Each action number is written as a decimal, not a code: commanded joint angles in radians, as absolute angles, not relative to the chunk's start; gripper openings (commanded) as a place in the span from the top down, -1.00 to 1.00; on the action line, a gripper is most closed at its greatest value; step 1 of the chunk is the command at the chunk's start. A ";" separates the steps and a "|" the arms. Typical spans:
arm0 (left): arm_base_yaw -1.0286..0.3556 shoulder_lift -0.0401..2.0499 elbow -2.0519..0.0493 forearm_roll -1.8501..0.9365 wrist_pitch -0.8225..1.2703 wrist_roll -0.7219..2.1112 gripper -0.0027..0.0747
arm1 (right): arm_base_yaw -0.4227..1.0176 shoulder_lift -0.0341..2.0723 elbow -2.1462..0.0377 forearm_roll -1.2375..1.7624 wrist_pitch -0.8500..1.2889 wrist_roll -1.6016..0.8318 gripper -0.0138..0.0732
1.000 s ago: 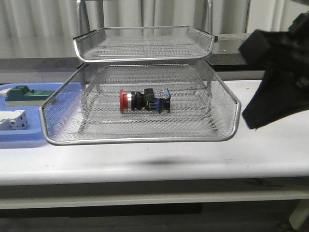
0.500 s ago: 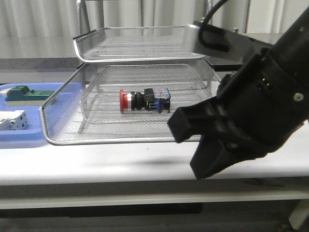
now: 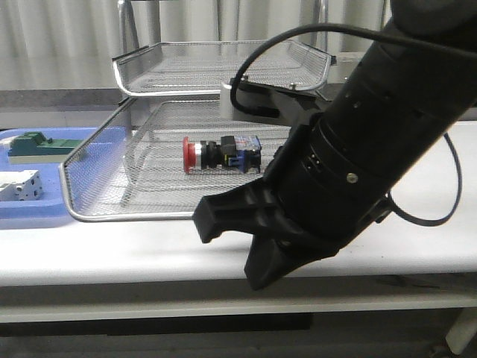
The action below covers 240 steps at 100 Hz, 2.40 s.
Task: Place button on rack with both arms
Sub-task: 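Push the middle mesh tray back into the rack with the right gripper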
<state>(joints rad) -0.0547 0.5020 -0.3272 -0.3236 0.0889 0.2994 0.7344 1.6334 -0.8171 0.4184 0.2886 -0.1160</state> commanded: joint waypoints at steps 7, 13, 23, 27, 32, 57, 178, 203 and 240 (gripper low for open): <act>-0.048 0.506 -0.354 -0.334 0.012 0.291 0.92 | 0.736 1.636 -0.878 0.412 0.231 -0.129 0.84; -0.048 0.506 -0.354 -0.334 0.012 0.291 0.92 | 0.736 1.645 -0.888 0.408 0.217 -0.129 0.84; -0.048 0.506 -0.354 -0.334 0.012 0.291 0.92 | 0.734 1.651 -0.904 0.398 0.198 -0.129 0.84; -0.048 0.506 -0.354 -0.334 0.012 0.291 0.92 | 0.731 1.651 -0.907 0.395 0.193 -0.129 0.84; -0.048 0.506 -0.354 -0.334 0.012 0.291 0.92 | 0.725 1.651 -0.915 0.390 0.187 -0.129 0.84; -0.048 0.506 -0.354 -0.334 0.012 0.291 0.92 | 0.641 1.651 -0.929 0.368 0.177 -0.129 0.84; -0.048 0.506 -0.354 -0.334 0.012 0.291 0.92 | 0.417 1.733 -1.168 0.242 0.169 -0.129 0.84; -0.048 0.506 -0.354 -0.334 0.012 0.291 0.92 | 0.417 1.661 -1.168 0.241 0.275 -0.129 0.84; -0.048 0.506 -0.354 -0.334 0.012 0.291 0.92 | 0.338 1.481 -1.116 0.186 0.349 -0.129 0.84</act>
<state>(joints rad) -0.0547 0.5020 -0.3272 -0.3236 0.0866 0.2994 0.3785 1.5748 -1.1169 0.2101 0.3876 -0.1204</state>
